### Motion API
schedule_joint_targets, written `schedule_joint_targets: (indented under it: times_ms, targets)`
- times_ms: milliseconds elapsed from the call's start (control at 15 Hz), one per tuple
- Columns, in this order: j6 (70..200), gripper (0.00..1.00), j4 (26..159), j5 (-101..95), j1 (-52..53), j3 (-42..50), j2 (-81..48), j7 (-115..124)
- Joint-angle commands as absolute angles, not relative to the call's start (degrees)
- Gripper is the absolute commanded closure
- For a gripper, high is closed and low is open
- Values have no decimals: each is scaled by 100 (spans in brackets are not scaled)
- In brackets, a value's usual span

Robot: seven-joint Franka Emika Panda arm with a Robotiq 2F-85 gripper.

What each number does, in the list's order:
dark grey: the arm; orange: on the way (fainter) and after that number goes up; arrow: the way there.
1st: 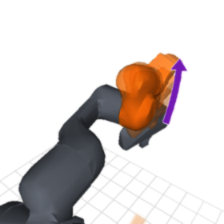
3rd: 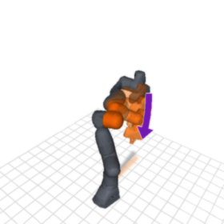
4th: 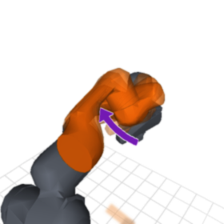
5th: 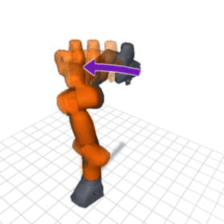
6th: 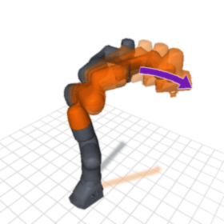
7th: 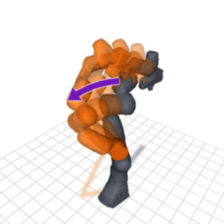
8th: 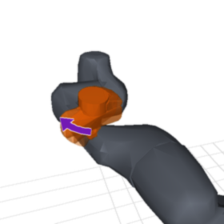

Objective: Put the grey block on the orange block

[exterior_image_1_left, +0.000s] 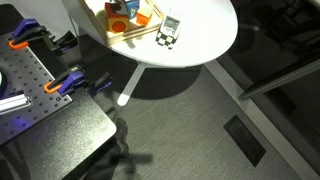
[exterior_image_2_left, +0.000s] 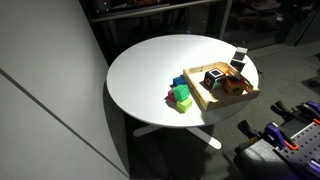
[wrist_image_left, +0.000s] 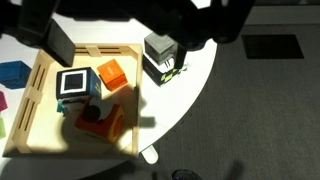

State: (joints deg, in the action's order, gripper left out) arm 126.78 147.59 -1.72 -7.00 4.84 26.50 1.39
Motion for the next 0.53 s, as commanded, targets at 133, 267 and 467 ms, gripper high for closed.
schedule_joint_targets:
  times_ms: [133, 267, 467]
  targets:
    - [13484, 0, 14786, -752, -1077, 649, 2185, 115]
    - [13609, 0, 14757, -850, -1170, 704, 2014, 133]
    - [13558, 0, 14794, -733, -1126, 708, 2029, 146]
